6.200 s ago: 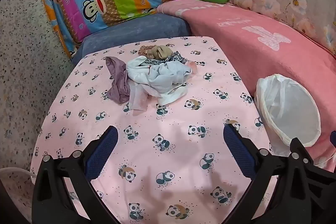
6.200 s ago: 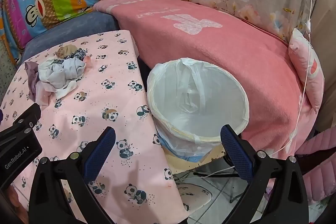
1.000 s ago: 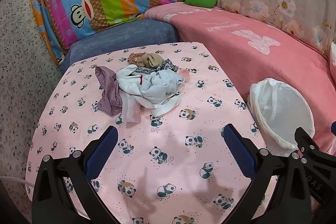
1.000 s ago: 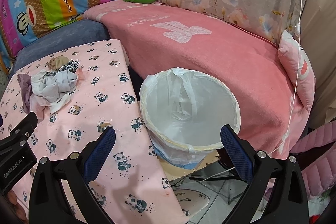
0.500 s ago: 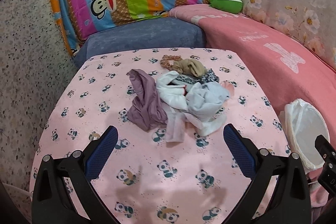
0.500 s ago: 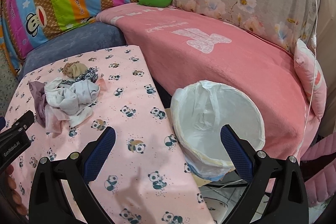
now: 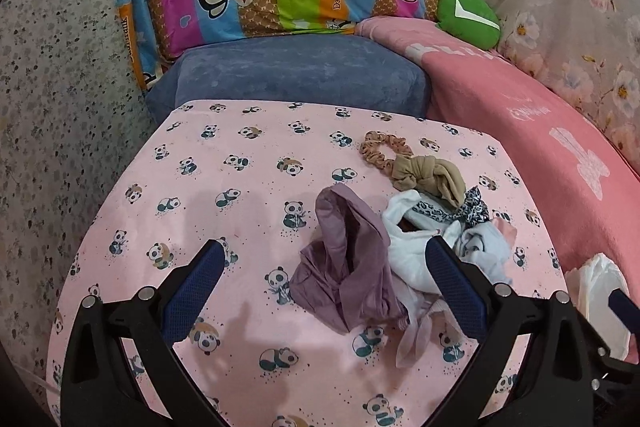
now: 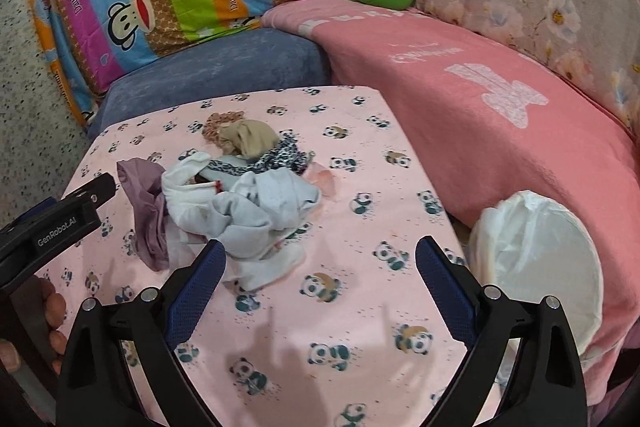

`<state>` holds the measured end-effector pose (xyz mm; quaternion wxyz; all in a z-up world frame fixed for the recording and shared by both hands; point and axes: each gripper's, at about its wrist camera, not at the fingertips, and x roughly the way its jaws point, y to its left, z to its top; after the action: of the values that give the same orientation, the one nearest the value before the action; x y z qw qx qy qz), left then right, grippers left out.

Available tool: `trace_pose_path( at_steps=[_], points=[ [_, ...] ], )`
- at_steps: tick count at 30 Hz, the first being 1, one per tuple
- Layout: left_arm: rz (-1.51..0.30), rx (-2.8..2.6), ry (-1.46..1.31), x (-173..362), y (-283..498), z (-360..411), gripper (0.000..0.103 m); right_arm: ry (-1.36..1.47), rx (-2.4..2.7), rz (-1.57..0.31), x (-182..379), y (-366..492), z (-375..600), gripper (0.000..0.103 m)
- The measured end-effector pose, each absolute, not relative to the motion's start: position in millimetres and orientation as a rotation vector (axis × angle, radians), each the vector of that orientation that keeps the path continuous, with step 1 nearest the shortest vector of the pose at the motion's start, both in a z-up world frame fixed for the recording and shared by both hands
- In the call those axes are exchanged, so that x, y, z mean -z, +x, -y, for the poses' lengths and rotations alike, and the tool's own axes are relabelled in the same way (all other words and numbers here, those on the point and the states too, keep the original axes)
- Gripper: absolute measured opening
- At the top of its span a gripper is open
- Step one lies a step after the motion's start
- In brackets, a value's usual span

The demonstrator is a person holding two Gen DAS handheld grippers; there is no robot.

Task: Collect trash
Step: 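Grasp the purple cloth with the left tool while the right tool grasps the light blue sock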

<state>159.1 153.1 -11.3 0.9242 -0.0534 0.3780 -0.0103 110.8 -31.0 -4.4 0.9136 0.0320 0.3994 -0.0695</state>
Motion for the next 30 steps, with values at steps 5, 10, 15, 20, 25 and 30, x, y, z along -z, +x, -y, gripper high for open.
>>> trace_pose_path(
  at_steps=[5,10,15,20,25,30],
  points=[
    [-0.801,0.059,-0.154,18.4,180.6,-158.6,0.096,0.119,0.095,-0.857,20.2,140.8,12.2,0.085],
    [-0.854,0.048,-0.227,33.3,197.5,-167.8,0.096,0.146,0.057,-0.883,35.5,161.8,-1.1,0.074],
    [-0.856,0.092,-0.206,38.9,201.7,-166.1,0.084,0.147,0.032,-0.926,55.0,175.8,-11.9,0.058],
    [-0.897,0.166,-0.228,47.9,206.3,-167.6,0.048,0.17,0.014,-0.945,66.3,178.9,-14.7,0.041],
    [-0.908,0.198,-0.226,50.0,201.0,-167.2,0.009,0.177,-0.009,-0.925,62.6,172.3,-18.0,0.026],
    [-0.87,0.198,-0.218,35.4,186.3,-169.2,0.003,0.186,-0.026,-0.894,47.7,158.4,-17.9,0.024]
  ],
)
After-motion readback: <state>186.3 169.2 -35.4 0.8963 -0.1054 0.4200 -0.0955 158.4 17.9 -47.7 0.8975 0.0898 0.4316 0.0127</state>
